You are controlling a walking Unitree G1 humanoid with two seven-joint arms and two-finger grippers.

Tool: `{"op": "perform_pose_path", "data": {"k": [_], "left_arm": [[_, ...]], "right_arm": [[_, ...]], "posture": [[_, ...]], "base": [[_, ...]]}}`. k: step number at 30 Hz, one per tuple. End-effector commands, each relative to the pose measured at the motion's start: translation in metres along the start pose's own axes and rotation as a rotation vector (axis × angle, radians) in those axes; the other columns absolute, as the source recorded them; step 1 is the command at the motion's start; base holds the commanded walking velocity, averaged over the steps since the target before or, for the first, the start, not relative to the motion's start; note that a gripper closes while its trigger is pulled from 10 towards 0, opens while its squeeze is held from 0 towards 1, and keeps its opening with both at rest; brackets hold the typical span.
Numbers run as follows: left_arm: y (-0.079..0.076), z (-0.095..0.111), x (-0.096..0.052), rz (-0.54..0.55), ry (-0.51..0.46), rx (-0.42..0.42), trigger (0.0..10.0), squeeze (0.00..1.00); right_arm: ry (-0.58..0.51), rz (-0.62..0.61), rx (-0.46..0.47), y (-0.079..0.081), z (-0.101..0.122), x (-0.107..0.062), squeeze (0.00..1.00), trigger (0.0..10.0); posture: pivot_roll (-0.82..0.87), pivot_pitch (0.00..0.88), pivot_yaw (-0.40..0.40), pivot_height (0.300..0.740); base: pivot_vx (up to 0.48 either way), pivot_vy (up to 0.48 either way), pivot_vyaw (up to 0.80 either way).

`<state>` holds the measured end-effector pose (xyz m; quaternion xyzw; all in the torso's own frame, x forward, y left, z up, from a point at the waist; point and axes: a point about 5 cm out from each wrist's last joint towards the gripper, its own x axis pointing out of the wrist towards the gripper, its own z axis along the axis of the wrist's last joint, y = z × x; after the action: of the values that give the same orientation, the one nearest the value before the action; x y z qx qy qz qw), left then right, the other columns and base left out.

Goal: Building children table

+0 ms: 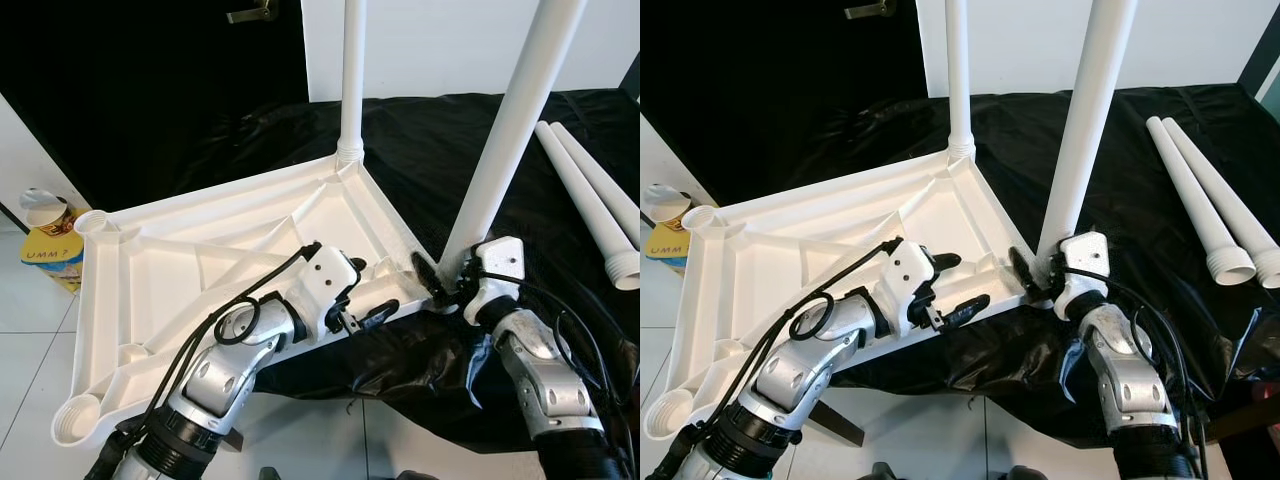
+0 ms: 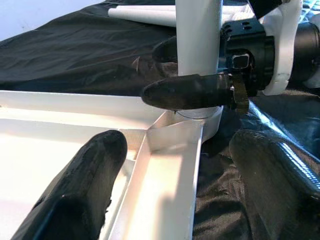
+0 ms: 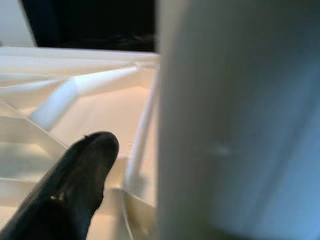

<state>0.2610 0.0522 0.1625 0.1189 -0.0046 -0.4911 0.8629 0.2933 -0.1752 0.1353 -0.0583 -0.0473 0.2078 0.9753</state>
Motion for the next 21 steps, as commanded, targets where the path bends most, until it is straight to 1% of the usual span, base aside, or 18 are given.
{"op": "perform_pose_path", "data": {"k": [1, 2, 3, 4, 5, 8, 15, 16, 17, 21], "left_arm": [[-0.003, -0.002, 0.001, -0.056, 0.009, 0.005, 10.0, 0.00], [-0.003, -0.002, 0.001, -0.056, 0.009, 0.005, 10.0, 0.00], [-0.003, -0.002, 0.001, -0.056, 0.008, 0.006, 10.0, 0.00], [-0.003, -0.002, 0.001, -0.056, 0.008, 0.006, 10.0, 0.00], [-0.002, -0.001, 0.000, -0.051, 0.007, 0.006, 10.0, 0.00], [-0.002, -0.002, 0.000, -0.046, 0.008, 0.007, 10.0, 0.00], [-0.002, -0.003, -0.002, -0.034, 0.011, 0.005, 10.0, 0.00], [-0.002, -0.003, -0.002, -0.033, 0.011, 0.005, 10.0, 0.00], [-0.002, -0.003, -0.002, -0.034, 0.010, 0.004, 10.0, 0.00], [-0.002, -0.003, -0.002, -0.035, 0.010, 0.005, 10.0, 0.00]], "right_arm": [[0.009, 0.043, -0.005, 0.001, -0.002, 0.004, 0.00, 10.0], [0.009, 0.043, -0.005, 0.001, -0.002, 0.004, 0.00, 10.0], [0.014, 0.082, -0.017, 0.001, -0.002, 0.010, 0.00, 4.9], [0.014, 0.082, -0.017, 0.001, -0.002, 0.010, 0.00, 4.9], [0.028, 0.108, -0.030, 0.001, -0.003, 0.013, 0.00, 0.0], [0.043, 0.118, -0.034, -0.001, -0.006, 0.014, 0.00, 0.0], [0.090, 0.111, -0.029, -0.007, -0.016, 0.009, 0.00, 0.0], [0.103, 0.102, -0.016, -0.007, -0.019, 0.007, 0.00, 2.9], [0.109, 0.089, -0.002, -0.008, -0.022, 0.007, 0.00, 10.0], [0.116, 0.068, 0.011, -0.006, -0.025, 0.006, 0.00, 10.0]], "posture": [[-0.02, 0.040, 0.059, 0.740], [-0.02, 0.040, 0.059, 0.740], [-0.01, 0.038, 0.054, 0.740], [-0.01, 0.038, 0.054, 0.740], [0.00, 0.035, 0.047, 0.740], [0.01, 0.034, 0.042, 0.740], [0.01, 0.027, 0.033, 0.740], [0.01, 0.026, 0.033, 0.740], [0.01, 0.024, 0.033, 0.740], [0.01, 0.023, 0.033, 0.740]], "base": [[0.000, 0.000, 0.00], [0.000, 0.000, 0.00], [0.000, 0.000, 0.00], [0.000, 0.000, 0.00], [0.000, 0.000, 0.00], [0.000, 0.000, 0.00], [0.000, 0.000, 0.00], [0.000, 0.000, 0.00], [0.000, 0.000, 0.00], [0.000, 0.000, 0.00]]}}
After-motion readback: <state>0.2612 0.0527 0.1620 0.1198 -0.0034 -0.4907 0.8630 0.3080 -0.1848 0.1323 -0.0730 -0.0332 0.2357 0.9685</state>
